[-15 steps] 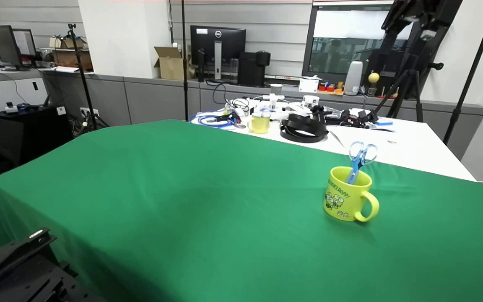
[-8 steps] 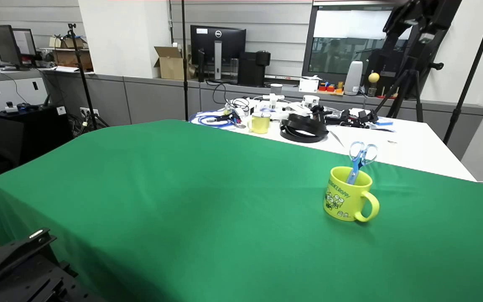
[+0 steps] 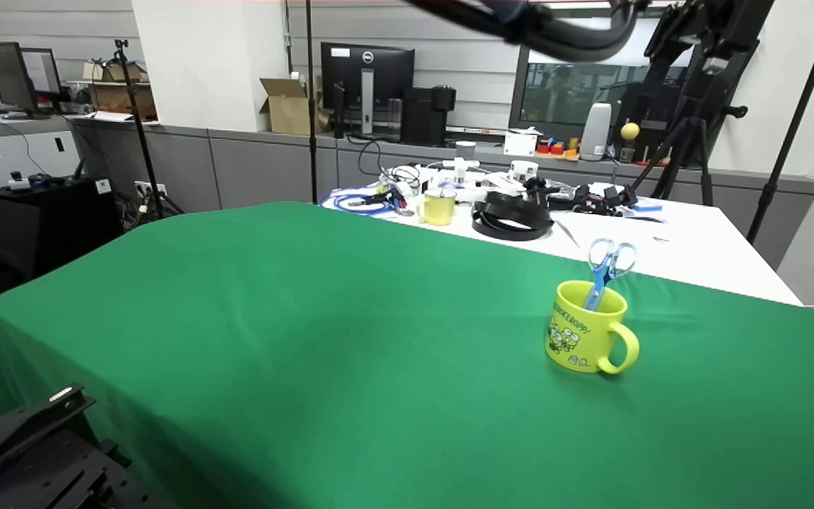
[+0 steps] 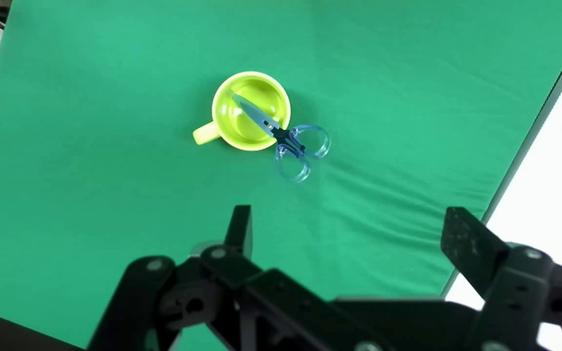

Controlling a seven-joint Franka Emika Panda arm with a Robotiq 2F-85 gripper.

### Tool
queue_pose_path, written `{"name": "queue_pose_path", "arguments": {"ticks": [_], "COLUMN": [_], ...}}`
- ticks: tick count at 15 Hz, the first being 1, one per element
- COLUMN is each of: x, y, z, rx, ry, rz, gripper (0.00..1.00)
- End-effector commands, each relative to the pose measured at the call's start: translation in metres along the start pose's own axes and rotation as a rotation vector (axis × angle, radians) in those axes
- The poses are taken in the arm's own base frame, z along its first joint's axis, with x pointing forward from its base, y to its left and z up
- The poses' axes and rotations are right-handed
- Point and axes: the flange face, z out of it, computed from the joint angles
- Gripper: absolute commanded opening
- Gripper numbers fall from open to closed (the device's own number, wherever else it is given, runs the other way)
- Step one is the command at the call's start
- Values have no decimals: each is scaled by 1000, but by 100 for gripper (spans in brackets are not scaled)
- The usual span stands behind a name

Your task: Put the pair of scissors on the table

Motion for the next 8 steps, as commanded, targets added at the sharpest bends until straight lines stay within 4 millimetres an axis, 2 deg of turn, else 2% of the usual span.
{"name": "queue_pose_path", "arguments": {"ticks": [1, 5, 8], "x": [-1, -3, 5], "y": [-32, -69, -78], "z": [15, 51, 83], "rx": [-17, -15, -51], "ry": [23, 48, 52], "rz": [188, 377, 514], "gripper": [100, 100, 100]}}
